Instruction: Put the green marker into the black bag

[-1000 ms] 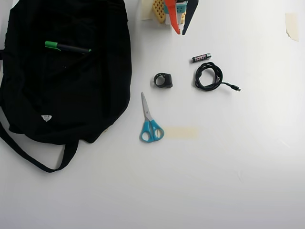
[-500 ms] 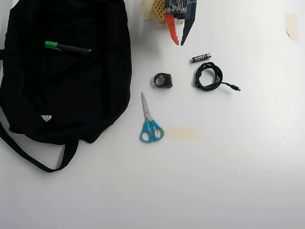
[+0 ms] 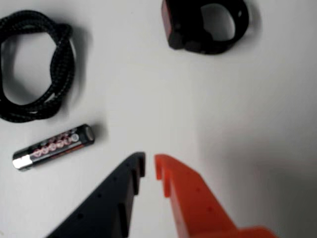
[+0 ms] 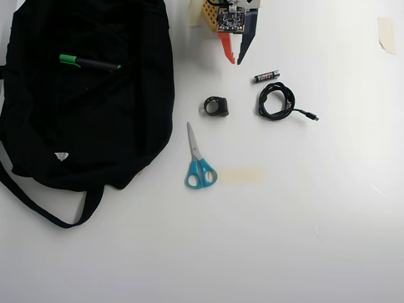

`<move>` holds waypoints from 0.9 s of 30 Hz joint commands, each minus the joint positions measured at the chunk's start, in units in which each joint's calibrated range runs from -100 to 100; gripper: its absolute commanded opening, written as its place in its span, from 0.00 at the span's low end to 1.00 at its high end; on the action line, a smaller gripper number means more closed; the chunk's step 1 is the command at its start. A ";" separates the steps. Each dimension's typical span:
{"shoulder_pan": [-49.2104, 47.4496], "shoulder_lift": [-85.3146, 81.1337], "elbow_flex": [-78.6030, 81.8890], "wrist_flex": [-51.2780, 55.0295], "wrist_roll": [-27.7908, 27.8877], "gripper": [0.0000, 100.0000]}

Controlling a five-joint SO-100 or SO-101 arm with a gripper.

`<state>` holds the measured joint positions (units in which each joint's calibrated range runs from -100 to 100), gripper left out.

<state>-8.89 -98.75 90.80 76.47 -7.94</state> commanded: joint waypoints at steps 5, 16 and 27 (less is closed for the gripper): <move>0.29 -0.66 6.59 -3.43 0.12 0.02; 0.29 -0.58 6.59 -3.52 0.18 0.02; 0.29 -0.58 6.59 -3.52 0.18 0.02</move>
<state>-8.89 -98.75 90.80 76.47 -7.94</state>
